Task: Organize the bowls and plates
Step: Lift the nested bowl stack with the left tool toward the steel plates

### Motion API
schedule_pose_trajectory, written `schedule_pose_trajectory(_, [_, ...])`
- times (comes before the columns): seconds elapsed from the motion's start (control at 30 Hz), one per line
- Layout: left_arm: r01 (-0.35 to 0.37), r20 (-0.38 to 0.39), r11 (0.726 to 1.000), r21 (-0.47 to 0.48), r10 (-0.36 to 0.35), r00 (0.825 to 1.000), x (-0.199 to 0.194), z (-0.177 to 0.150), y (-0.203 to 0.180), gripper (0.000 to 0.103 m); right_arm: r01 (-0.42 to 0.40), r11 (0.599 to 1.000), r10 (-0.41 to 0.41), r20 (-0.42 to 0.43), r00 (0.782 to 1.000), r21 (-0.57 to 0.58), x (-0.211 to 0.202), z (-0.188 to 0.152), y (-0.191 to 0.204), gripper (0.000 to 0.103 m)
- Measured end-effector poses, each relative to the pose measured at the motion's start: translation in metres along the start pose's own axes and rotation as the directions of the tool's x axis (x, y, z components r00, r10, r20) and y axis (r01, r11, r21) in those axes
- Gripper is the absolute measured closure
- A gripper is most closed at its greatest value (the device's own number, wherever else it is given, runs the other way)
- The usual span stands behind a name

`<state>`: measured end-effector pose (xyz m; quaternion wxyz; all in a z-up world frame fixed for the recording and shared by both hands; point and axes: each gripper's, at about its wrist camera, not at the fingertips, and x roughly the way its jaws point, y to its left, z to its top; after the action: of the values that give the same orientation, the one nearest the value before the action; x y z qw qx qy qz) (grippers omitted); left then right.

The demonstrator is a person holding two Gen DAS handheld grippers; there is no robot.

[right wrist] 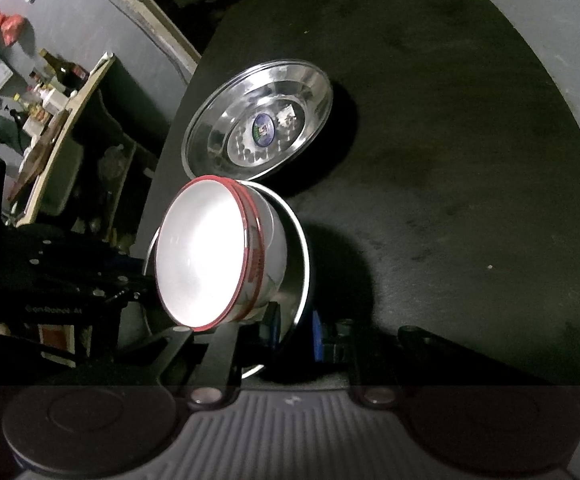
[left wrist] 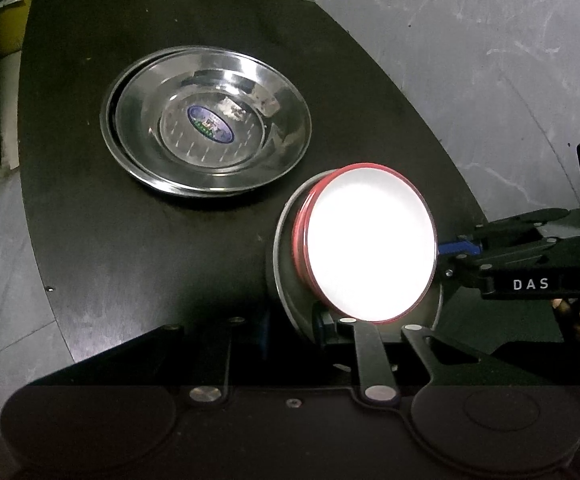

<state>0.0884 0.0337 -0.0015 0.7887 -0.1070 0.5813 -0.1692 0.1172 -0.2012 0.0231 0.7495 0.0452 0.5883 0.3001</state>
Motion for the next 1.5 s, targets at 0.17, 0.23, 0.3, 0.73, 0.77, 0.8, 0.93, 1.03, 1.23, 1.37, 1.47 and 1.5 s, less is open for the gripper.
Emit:
schedule_pose_trajectory(0.17, [0.004,0.020,1.000,-0.016,-0.004,1.000,-0.004,0.006,0.000,0.082,-0.030,0.999,0.029,0.019,0.999,0.045,-0.008,0.005,-0.005,0.085])
schedule_pose_trajectory(0.23, [0.000,0.022,1.000,-0.017,0.001,1.000,-0.005,0.009,-0.001,0.083,-0.035,0.998,0.034,0.024,0.999,0.056,-0.009,0.007,-0.006,0.085])
schedule_pose_trajectory(0.3, [-0.008,0.027,1.000,-0.013,0.008,1.000,-0.007,0.011,-0.002,0.083,-0.036,0.998,0.035,0.024,0.999,0.058,-0.009,0.008,-0.006,0.085])
schedule_pose_trajectory(0.73, [-0.007,0.055,0.999,-0.036,0.009,0.998,-0.017,0.026,0.000,0.084,-0.041,0.996,0.037,0.053,0.998,0.080,-0.013,0.020,-0.007,0.085])
schedule_pose_trajectory(0.77, [-0.007,0.060,0.999,-0.043,0.009,0.998,-0.018,0.028,0.001,0.084,-0.042,0.996,0.037,0.058,0.998,0.082,-0.014,0.022,-0.007,0.085])
schedule_pose_trajectory(0.8, [-0.005,0.064,0.999,-0.052,0.008,0.998,-0.020,0.031,0.004,0.085,-0.042,0.996,0.037,0.062,0.997,0.082,-0.015,0.025,-0.007,0.085])
schedule_pose_trajectory(0.93, [-0.004,0.077,0.997,-0.072,0.010,0.997,-0.021,0.042,0.007,0.085,-0.041,0.996,0.035,0.076,0.996,0.080,-0.016,0.036,-0.007,0.085])
schedule_pose_trajectory(1.03, [-0.017,0.080,0.997,-0.070,0.022,0.997,-0.021,0.051,0.008,0.086,-0.036,0.997,0.031,0.079,0.996,0.069,-0.015,0.046,-0.007,0.084])
schedule_pose_trajectory(1.23, [-0.030,0.084,0.996,-0.079,0.036,0.996,-0.019,0.064,0.014,0.087,-0.034,0.997,0.029,0.084,0.996,0.069,-0.010,0.061,-0.010,0.084])
schedule_pose_trajectory(1.37, [-0.031,0.088,0.995,-0.095,0.040,0.995,-0.018,0.072,0.020,0.088,-0.036,0.997,0.030,0.083,0.996,0.068,-0.007,0.067,-0.011,0.084])
schedule_pose_trajectory(1.47, [-0.042,0.091,0.994,-0.099,0.051,0.995,-0.018,0.077,0.023,0.089,-0.037,0.997,0.032,0.087,0.996,0.067,-0.004,0.075,-0.011,0.084])
schedule_pose_trajectory(1.5, [-0.045,0.091,0.994,-0.102,0.054,0.994,-0.018,0.079,0.025,0.089,-0.039,0.997,0.033,0.089,0.995,0.065,-0.003,0.078,-0.012,0.084])
